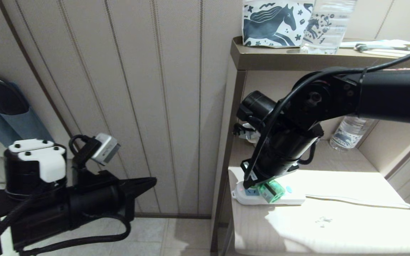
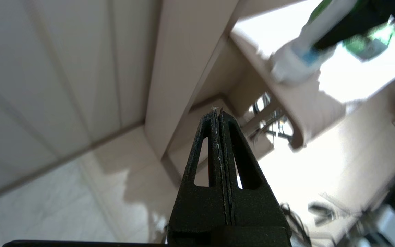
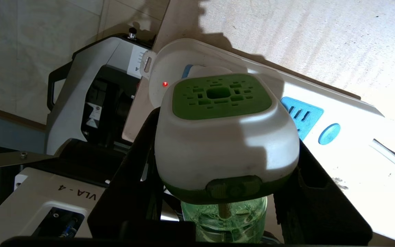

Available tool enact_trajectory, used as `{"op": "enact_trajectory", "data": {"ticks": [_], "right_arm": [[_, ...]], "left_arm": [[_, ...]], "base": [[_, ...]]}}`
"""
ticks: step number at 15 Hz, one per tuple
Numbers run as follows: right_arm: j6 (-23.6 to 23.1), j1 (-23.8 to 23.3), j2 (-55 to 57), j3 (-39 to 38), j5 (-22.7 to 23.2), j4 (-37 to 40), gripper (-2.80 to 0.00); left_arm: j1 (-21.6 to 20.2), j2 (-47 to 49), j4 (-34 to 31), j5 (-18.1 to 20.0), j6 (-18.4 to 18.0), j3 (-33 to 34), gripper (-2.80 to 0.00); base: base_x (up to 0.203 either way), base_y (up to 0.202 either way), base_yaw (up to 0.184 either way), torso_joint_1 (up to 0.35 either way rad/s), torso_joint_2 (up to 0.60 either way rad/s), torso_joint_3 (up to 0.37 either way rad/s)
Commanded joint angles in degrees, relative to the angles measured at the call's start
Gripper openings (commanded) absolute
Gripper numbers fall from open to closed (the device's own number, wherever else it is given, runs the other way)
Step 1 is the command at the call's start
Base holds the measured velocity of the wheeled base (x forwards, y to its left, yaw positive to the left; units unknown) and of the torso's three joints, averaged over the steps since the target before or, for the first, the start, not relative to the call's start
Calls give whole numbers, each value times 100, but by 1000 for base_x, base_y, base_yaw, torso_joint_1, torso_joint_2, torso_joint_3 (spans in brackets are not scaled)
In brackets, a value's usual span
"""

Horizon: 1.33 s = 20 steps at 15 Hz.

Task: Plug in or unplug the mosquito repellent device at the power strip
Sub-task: Hold the socket with your left hand and unplug it with your right hand

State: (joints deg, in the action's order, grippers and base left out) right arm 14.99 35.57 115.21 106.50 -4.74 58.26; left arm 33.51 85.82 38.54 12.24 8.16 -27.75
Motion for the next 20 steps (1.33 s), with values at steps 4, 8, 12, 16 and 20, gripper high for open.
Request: {"op": "enact_trajectory", "data": {"ticks": [4, 8, 12, 16, 20], "right_arm": [[30, 29, 159, 3, 8, 28, -280], [30, 22, 137, 3, 8, 28, -280], [39, 11, 124, -41, 17, 36, -280], [127, 20, 124, -7, 8, 28, -280], [127, 20, 124, 72, 8, 28, -280]], "left_arm": [[1043, 1679, 478, -919, 300, -577, -280], [1505, 2312, 982, -1561, 449, -1065, -280], [1705, 2503, 894, -1787, 631, -1695, -280], [1972, 3089, 908, -2160, 834, -2090, -280], [2111, 3577, 927, -2223, 853, -2446, -280]], "base": [[0, 0, 0, 0, 0, 0], [0, 0, 0, 0, 0, 0], [0, 0, 0, 0, 0, 0], [0, 0, 0, 0, 0, 0], [0, 0, 0, 0, 0, 0]]}}
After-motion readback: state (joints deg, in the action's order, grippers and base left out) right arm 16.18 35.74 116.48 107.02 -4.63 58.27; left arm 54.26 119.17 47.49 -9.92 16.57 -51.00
